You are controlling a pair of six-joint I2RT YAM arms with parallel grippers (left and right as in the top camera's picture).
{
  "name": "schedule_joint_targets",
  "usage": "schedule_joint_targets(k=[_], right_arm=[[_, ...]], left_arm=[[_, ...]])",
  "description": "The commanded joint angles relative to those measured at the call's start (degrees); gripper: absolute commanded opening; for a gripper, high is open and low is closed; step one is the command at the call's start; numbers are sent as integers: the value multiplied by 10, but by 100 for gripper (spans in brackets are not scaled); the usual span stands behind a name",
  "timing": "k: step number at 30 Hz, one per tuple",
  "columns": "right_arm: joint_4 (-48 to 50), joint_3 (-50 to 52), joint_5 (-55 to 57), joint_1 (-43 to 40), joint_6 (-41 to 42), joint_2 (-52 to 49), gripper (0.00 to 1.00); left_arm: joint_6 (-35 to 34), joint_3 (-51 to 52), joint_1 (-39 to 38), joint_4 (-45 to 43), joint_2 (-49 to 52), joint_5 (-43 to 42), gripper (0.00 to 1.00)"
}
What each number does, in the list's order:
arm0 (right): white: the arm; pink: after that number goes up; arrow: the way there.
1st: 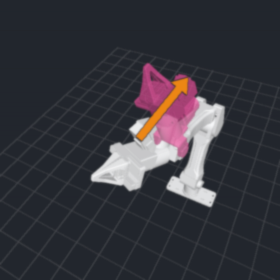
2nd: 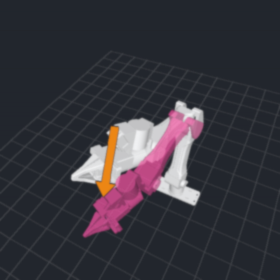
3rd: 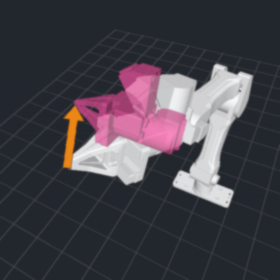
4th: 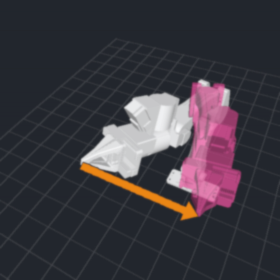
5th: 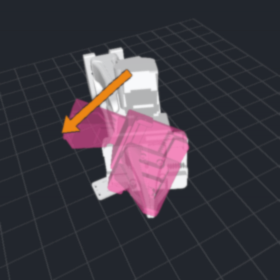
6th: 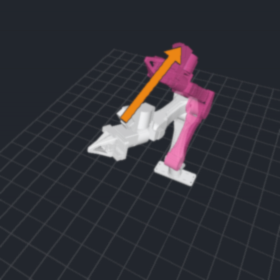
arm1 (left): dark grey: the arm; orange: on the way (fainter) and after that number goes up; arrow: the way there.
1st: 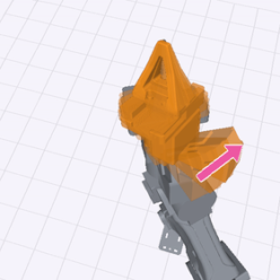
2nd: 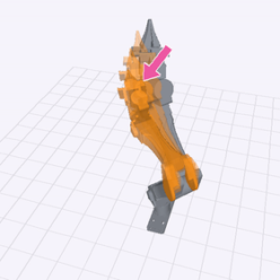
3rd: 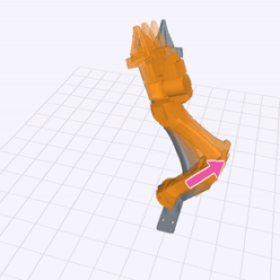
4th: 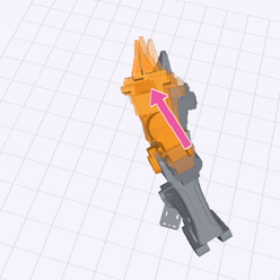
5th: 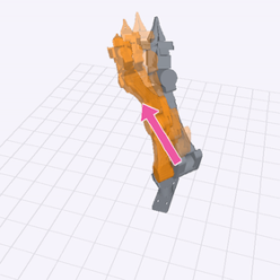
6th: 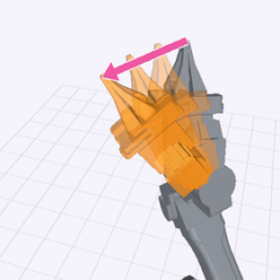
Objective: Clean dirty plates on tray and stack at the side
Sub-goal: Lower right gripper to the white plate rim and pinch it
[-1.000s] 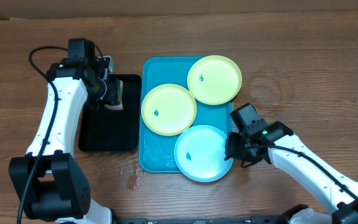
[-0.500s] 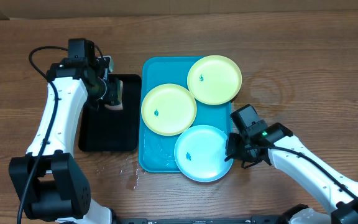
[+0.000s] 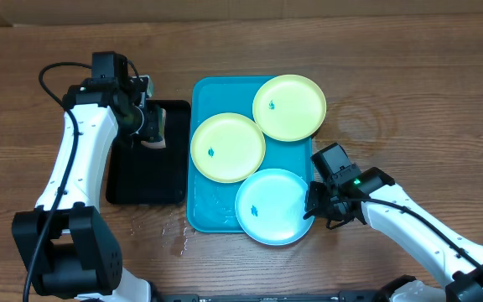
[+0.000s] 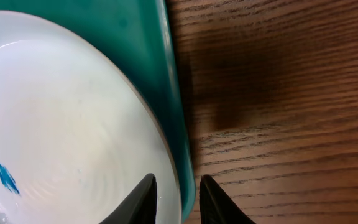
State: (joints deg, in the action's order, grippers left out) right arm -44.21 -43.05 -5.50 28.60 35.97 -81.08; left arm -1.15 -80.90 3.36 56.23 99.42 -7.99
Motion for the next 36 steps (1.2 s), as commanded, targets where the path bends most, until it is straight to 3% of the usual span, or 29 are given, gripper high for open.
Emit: schedule_joint_targets(k=[1,36], right_arm=[[3,3,7,3,-1,2,24],[4,3,-12,7,-2,-1,18]], left_arm=[[-6,-8,-1,1,-8,-11,4],[-6,-8,-1,1,-5,-11,4]])
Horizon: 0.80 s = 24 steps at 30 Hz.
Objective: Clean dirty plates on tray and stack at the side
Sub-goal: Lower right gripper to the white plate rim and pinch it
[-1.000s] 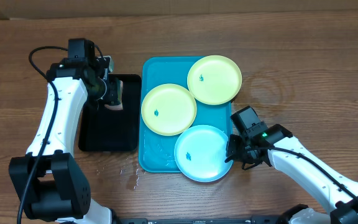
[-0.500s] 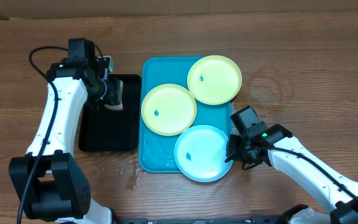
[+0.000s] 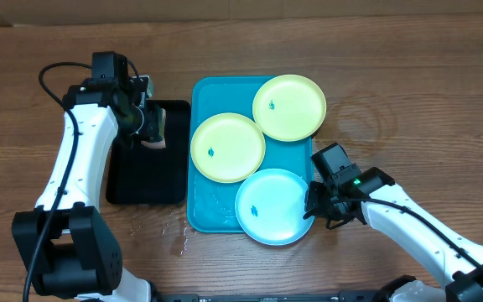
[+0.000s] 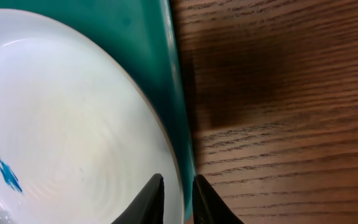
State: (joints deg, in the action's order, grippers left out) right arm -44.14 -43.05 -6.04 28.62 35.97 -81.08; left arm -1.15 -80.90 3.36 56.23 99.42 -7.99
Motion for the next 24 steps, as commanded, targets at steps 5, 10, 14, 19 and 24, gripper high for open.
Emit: schedule_joint_targets(k=[5,10,14,19,24], right_arm=[[8,3,-6,16,-2,-1,19],[19,3,7,16,-2,-1,27],[22,3,6,16,-2,-1,28],[8,3,4,16,-2,-1,23],[6,3,4,16,-1,-1,23]], left_arm=[[-6,-8,-1,1,-4,-11,4],[-6,-8,-1,1,-4,-10,4],[-6,-8,-1,1,-4,-11,4],[-6,-8,-1,1,-4,-10,4],[-6,-8,-1,1,-4,-11,4]])
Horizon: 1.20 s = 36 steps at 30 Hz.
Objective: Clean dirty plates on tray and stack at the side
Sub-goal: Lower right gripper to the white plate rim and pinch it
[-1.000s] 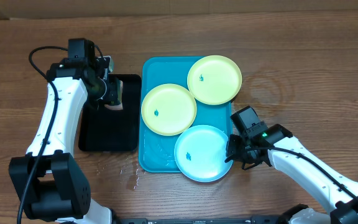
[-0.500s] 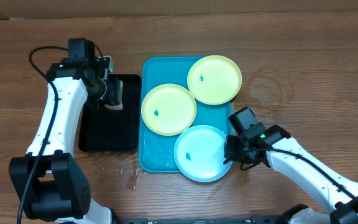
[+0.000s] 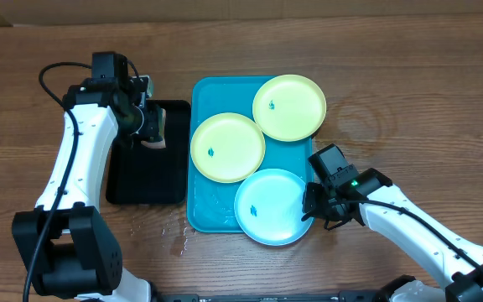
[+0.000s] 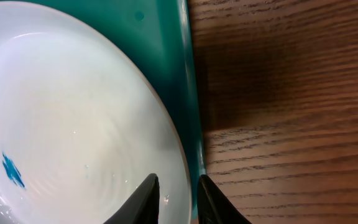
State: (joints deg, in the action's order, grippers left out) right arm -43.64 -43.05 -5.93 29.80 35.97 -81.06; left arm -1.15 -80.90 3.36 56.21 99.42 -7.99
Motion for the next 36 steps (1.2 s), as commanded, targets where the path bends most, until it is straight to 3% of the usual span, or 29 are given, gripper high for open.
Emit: schedule_joint_targets(k=[1,20,27,34,36], right_arm=[[1,3,3,5,-2,-1,23],[5,3,10,5,-2,-1,22],[5,3,9,5,-2,-1,4],[5,3,7,5,-1,-1,5],[3,3,7,5,-1,-1,13]], left_arm=[[-6,-8,-1,1,-4,-11,4],[-6,-8,-1,2,-4,-11,4],[-6,-8,-1,2,-4,-11,4],[-6,-8,-1,5,-4,-11,4],[-6,-8,-1,5,-4,-11,4]])
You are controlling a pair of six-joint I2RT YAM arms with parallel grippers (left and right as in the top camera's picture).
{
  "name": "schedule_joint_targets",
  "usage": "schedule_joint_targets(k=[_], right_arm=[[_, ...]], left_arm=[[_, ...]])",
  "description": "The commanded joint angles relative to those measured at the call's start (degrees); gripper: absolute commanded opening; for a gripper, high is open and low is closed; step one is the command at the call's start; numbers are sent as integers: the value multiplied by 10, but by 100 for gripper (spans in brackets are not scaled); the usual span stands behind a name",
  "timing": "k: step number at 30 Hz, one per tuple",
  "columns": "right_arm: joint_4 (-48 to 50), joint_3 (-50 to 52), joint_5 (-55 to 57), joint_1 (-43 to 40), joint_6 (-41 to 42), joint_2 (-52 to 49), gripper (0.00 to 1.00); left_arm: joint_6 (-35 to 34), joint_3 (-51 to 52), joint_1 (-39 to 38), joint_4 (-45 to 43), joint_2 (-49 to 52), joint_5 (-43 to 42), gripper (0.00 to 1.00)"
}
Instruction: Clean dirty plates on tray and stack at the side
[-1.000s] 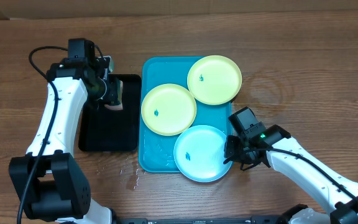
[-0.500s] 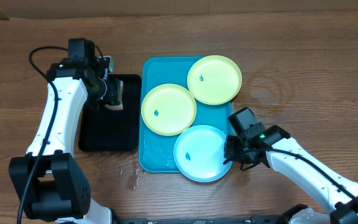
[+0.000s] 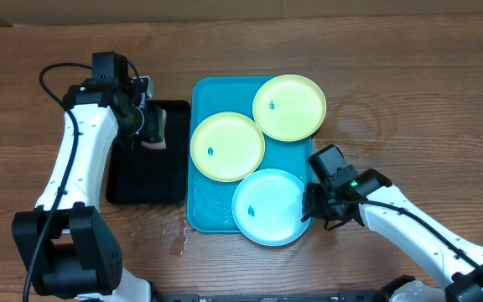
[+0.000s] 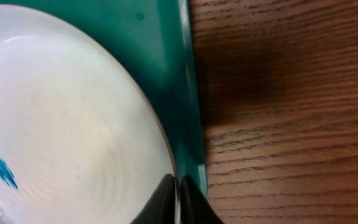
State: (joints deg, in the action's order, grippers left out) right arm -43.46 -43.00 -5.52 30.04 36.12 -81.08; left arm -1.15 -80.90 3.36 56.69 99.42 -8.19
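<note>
Three plates lie on the teal tray (image 3: 201, 211): two yellow ones (image 3: 227, 148) (image 3: 289, 106) at the back and a pale blue plate (image 3: 268, 206) at the front right. Each has a small blue smear. My right gripper (image 3: 310, 210) is at the pale blue plate's right rim. In the right wrist view the right gripper (image 4: 176, 186) is shut on that rim of the plate (image 4: 61, 124), just inside the tray wall (image 4: 188, 93). My left gripper (image 3: 151, 127) hangs over the black tray (image 3: 145, 180), shut on a pale sponge.
The black tray lies left of the teal tray. A few water drops (image 3: 179, 239) mark the wood in front of the two trays. Bare wooden table (image 3: 392, 101) stretches to the right of the teal tray.
My right gripper's fingers stood apart astride the pale blue plate's rim; now they are shut on it. The plate sits very slightly further left. The left arm has not moved.
My right gripper stayed at the pale blue plate's right rim throughout, fingers apart astride it, a little narrower at the second moment and wider again at the third. Now they pinch the rim. The left arm held still over the black tray.
</note>
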Motion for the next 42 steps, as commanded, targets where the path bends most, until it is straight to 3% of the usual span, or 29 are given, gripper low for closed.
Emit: schedule_joint_targets(k=[1,29,34,42], right_arm=[[0,3,3,2,-3,-1,17],[14,3,3,2,-3,-20,17],[16,3,3,2,-3,-33,4],[-7,-36,-27,2,-3,-31,4]], left_arm=[[-6,-8,-1,1,-4,-9,4],[-6,-8,-1,5,-4,-9,4],[-6,-8,-1,4,-4,-9,4],[-5,-8,-1,5,-4,-7,4]])
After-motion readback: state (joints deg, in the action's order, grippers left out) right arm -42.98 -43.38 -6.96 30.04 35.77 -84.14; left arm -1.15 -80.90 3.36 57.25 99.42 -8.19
